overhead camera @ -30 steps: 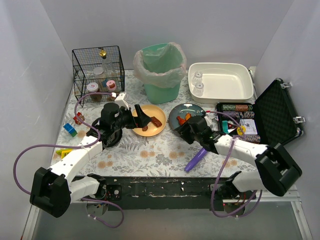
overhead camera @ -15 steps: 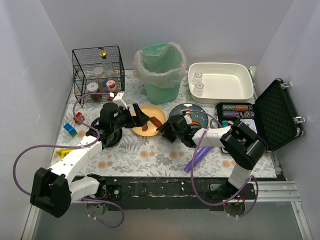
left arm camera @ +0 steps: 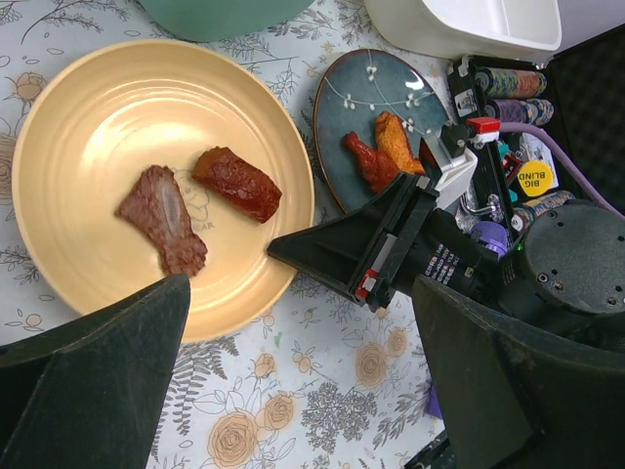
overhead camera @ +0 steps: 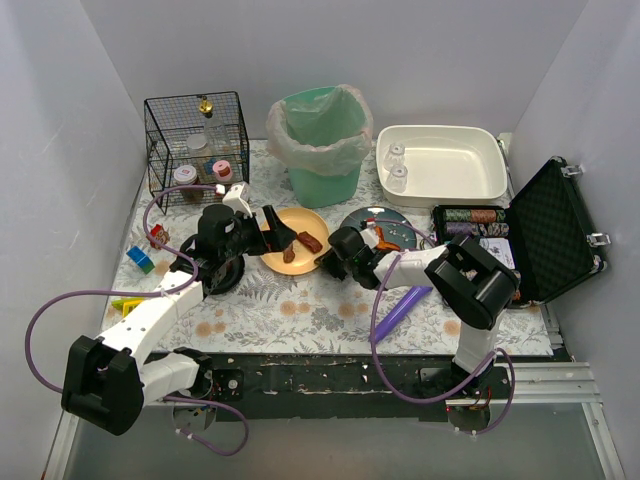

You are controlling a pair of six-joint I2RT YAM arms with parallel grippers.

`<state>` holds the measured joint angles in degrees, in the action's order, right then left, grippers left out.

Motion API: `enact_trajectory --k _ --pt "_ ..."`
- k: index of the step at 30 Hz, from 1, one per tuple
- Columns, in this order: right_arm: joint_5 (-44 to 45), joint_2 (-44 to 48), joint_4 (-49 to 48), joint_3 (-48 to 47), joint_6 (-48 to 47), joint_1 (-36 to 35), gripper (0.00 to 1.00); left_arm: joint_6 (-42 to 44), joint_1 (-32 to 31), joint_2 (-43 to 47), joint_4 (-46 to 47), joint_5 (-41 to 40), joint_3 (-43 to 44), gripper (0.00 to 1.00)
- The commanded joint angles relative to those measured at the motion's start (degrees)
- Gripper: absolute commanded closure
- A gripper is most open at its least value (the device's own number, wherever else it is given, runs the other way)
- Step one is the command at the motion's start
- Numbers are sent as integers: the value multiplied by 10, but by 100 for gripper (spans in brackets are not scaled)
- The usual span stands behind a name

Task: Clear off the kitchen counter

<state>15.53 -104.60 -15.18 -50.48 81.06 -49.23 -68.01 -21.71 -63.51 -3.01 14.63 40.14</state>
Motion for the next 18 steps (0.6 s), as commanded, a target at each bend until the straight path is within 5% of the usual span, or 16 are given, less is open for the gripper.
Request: enact_trajectory --k 1,3,18 --pt "9 3 -45 -2 -5 -2 90 1 7 16 -1 5 8 2" --pt "0 11 -75 11 -5 -2 99 2 11 20 0 0 8 2" --pt "-83 140 38 14 -35 11 99 17 28 11 -44 -88 20 2"
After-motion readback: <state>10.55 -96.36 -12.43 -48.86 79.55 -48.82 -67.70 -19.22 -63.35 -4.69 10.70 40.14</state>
